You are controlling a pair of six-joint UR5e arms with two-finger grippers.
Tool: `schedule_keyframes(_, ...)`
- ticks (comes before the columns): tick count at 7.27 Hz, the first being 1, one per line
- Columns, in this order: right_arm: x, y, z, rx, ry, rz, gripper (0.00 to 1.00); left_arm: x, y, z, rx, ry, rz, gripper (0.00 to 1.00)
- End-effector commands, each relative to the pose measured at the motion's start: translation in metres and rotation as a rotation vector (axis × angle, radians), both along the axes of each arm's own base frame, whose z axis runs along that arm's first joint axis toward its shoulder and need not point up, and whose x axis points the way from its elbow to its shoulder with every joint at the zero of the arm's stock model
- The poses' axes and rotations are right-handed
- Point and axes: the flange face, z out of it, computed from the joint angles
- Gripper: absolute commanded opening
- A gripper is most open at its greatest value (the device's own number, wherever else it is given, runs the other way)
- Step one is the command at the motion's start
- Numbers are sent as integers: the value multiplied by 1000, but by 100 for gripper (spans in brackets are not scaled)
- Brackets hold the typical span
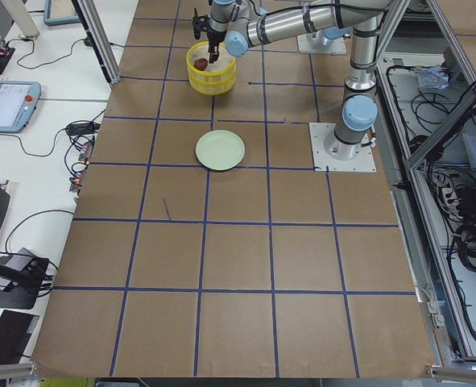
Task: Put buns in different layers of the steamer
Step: 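Carry the dark red bun with the left gripper into the top steamer tier, then open the left gripper to release the dark red bun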
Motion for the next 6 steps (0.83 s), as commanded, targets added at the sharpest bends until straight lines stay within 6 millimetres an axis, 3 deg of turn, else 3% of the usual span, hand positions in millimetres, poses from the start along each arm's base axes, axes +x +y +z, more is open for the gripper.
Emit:
schedule_keyframes(1,1,10,16,2,0,2,100,5,-1,8,-37,-63,-77,100)
schedule_keyframes(3,-5,17,26,7,0,-5,100,42,5,15,19,-292,-285,100)
schedule_keyframes(6,0,17,32,-1,1,4,100,134,-13,38,70,-314,-310,100)
